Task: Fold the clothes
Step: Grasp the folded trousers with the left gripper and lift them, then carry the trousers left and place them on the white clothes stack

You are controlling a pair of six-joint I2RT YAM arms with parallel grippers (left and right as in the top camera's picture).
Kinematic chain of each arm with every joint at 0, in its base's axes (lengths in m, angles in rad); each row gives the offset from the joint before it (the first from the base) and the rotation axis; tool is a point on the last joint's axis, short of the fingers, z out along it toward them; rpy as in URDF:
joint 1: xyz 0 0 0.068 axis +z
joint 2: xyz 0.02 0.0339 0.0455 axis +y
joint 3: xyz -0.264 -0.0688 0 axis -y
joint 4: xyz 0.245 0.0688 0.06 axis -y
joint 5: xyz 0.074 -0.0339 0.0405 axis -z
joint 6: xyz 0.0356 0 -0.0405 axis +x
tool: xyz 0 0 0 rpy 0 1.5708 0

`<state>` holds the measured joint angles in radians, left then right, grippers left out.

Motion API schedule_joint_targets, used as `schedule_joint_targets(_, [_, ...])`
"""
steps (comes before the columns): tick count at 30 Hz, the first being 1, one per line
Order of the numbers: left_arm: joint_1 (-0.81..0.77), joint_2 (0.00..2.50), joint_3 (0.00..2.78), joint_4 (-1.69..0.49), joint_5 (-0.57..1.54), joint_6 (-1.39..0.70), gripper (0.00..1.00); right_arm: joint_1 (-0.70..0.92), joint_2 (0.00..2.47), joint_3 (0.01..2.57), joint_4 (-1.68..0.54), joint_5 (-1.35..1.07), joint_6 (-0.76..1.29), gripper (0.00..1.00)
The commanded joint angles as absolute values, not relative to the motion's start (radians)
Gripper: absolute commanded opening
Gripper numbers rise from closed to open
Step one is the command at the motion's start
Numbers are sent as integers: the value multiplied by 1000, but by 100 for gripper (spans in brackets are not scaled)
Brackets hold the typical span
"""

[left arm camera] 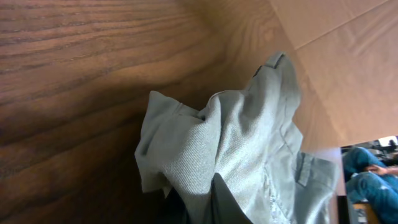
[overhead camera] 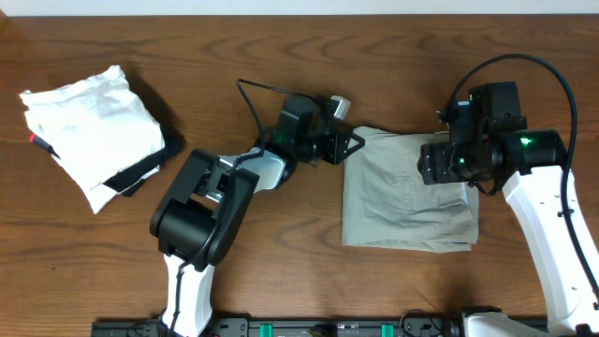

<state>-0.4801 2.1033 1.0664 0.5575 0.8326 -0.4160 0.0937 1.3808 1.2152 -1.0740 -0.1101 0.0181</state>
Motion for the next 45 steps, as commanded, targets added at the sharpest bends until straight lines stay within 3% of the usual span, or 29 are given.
schedule_joint_targets(1, [-460,2050,1082,562,903,-432,6,85,1380,1214,-1074,-101,29,76])
schedule_joint_targets(5, [-437,1981,1083,501,897,-428,6,85,1380,1214,-1075,-101,29,76])
schedule_joint_targets(9, [-375,1871,1085,296,804,-319,6,85,1380,1214,-1075,-101,29,76])
schedule_joint_targets(15, [-255,1688,1142,-113,402,1,6,85,1380,1214,-1075,-101,33,76])
schedule_joint_targets(20, [-154,1605,1229,-289,118,165,6,85,1380,1214,-1080,-101,41,76])
schedule_joint_targets(38, [281,1539,1478,-318,39,186,6,85,1380,1214,-1099,-101,41,77])
schedule_joint_targets(45, [379,1529,1511,-302,41,117,6,85,1380,1214,-1100,-101,41,77])
